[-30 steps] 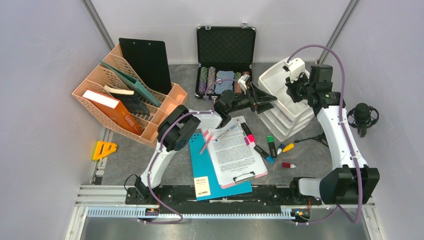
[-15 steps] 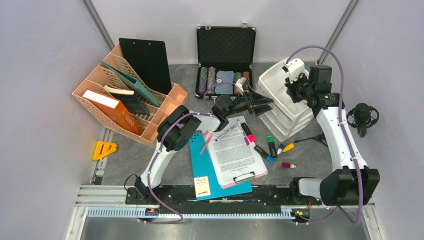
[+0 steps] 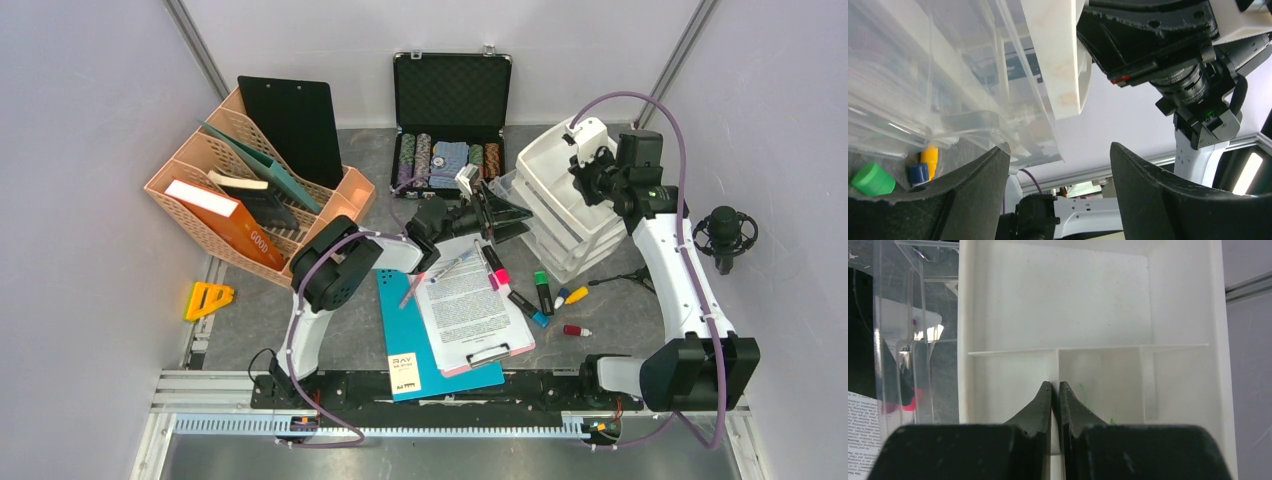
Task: Organize the desk
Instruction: Open the drawer in the storage box, then pick up the stationery from the center of the board.
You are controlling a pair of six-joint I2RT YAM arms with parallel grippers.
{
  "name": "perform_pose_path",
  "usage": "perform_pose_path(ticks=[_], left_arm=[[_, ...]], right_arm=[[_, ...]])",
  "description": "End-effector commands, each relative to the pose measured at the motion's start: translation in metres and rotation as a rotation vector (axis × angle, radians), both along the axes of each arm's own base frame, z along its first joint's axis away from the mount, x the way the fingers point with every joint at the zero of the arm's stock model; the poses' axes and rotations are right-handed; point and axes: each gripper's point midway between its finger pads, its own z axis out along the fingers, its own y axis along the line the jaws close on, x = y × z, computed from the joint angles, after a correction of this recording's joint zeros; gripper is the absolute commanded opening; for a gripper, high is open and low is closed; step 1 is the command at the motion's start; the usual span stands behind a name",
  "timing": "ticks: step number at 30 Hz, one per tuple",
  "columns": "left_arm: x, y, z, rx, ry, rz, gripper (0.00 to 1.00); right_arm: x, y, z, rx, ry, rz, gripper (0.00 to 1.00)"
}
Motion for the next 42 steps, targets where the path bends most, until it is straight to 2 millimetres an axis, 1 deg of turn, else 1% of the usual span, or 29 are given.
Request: perform_pose_path(ticks=[1,5,7,9,12,16,19,22,23,25,28,30,32,34,37,39,40,42], left_arm=[[-0.034,0.023,0.081,-0.125,-0.243,-0.036,0.78],[-0.033,0.024,0.07,-0.06,-0.251,-0.024,0.81],[-0.032,0.022,0.063,-0.024,-0.248,-0.022,0.85],[-0.03,0.021,0.057,0.013,-0.256,-0.015,0.86],[-0.029,0.021,0.046,0.086,-0.267,-0.015,0.91],[-0.029,0.028,0.029,0.207,-0.3,-0.02,0.99],[-0.033,0.038,0.014,0.312,-0.343,-0.04,1.0],[-0.035,0.058,-0.01,0.481,-0.425,-0.065,1.0],[-0.033,0.066,-0.016,0.55,-0.493,-0.065,1.0],[-0.029,0.093,-0.04,0.746,-0.568,-0.076,1.0],[-0.019,0.135,-0.058,0.977,-0.707,-0.062,1.0],[-0.014,0.162,-0.07,1.112,-0.775,-0.077,1.0],[-0.009,0.185,-0.08,1.245,-0.821,-0.1,1.0],[-0.002,0.203,-0.087,1.354,-0.839,-0.109,1.0],[0.011,0.22,-0.096,1.466,-0.856,-0.106,1.0],[0.019,0.225,-0.101,1.518,-0.871,-0.114,0.99],[0.026,0.23,-0.104,1.566,-0.871,-0.103,0.97],[0.031,0.23,-0.111,1.594,-0.875,-0.12,0.93]], right_arm=[[-0.003,-0.018,-0.034,-0.101,0.101,-0.028,0.0],[0.003,-0.018,-0.027,-0.126,0.094,0.007,0.0],[0.005,-0.018,-0.027,-0.139,0.098,0.021,0.0],[0.008,-0.017,-0.028,-0.15,0.097,0.041,0.0],[0.011,-0.013,-0.028,-0.146,0.099,0.071,0.0],[0.013,-0.015,-0.024,-0.168,0.09,0.083,0.0],[0.014,-0.017,-0.019,-0.185,0.077,0.085,0.0],[0.014,-0.016,-0.014,-0.182,0.062,0.093,0.0],[0.014,-0.014,-0.011,-0.178,0.053,0.097,0.0],[0.013,-0.012,-0.008,-0.171,0.045,0.101,0.0],[0.014,-0.011,0.0,-0.163,0.018,0.097,0.07],[0.016,-0.01,0.006,-0.153,-0.005,0.093,0.15],[0.017,-0.008,0.013,-0.141,-0.031,0.092,0.24],[0.019,-0.005,0.019,-0.127,-0.048,0.099,0.26],[0.019,-0.001,0.022,-0.106,-0.055,0.108,0.25],[0.019,0.0,0.021,-0.097,-0.056,0.111,0.23],[0.019,0.0,0.021,-0.094,-0.056,0.11,0.23],[0.019,0.001,0.02,-0.091,-0.053,0.11,0.23]])
